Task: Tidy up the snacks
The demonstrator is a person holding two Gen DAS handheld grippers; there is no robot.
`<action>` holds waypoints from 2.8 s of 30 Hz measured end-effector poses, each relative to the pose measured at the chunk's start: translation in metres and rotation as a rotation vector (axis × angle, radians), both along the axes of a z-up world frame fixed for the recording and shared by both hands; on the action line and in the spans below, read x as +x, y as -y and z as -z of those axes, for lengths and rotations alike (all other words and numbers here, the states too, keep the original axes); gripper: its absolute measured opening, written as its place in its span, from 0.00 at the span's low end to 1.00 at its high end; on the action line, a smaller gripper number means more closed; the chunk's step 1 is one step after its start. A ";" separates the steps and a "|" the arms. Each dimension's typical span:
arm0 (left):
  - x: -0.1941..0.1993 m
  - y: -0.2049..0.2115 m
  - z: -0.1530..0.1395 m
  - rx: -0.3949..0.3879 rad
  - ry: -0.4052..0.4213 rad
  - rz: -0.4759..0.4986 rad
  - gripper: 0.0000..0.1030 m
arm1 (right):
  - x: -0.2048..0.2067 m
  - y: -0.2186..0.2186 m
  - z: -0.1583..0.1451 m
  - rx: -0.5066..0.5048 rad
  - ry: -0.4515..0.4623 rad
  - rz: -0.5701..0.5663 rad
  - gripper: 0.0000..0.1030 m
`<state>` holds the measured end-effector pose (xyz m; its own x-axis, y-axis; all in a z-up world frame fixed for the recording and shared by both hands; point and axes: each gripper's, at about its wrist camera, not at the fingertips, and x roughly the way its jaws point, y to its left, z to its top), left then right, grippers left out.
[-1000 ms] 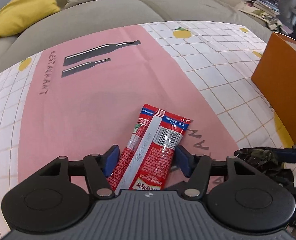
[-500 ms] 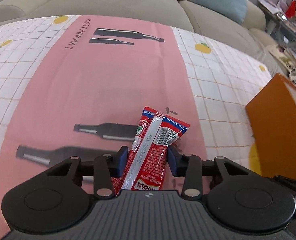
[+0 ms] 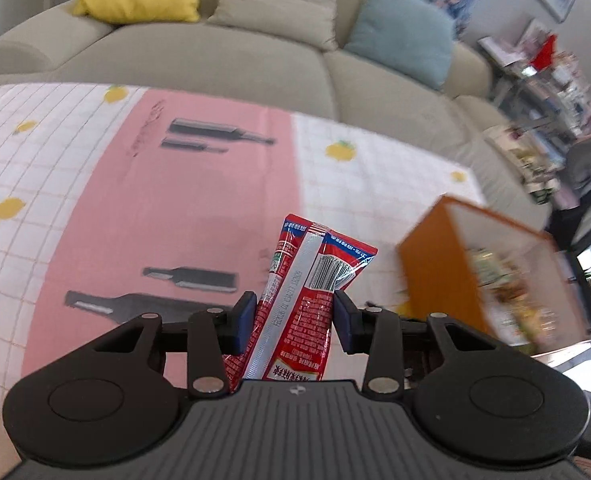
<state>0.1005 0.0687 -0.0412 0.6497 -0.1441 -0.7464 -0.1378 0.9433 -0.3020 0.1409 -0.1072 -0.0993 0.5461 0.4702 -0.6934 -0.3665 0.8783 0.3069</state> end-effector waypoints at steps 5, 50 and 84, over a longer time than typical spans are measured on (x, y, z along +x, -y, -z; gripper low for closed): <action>0.005 0.030 -0.032 -0.048 0.041 0.082 0.44 | -0.006 0.039 -0.031 0.082 -0.013 0.072 0.36; 0.202 0.251 0.051 0.304 -0.485 0.428 0.51 | 0.124 0.171 0.028 -0.179 -0.367 -0.054 0.41; 0.032 0.149 -0.119 0.290 0.181 0.458 0.71 | 0.010 0.144 -0.122 -0.251 0.090 0.089 0.83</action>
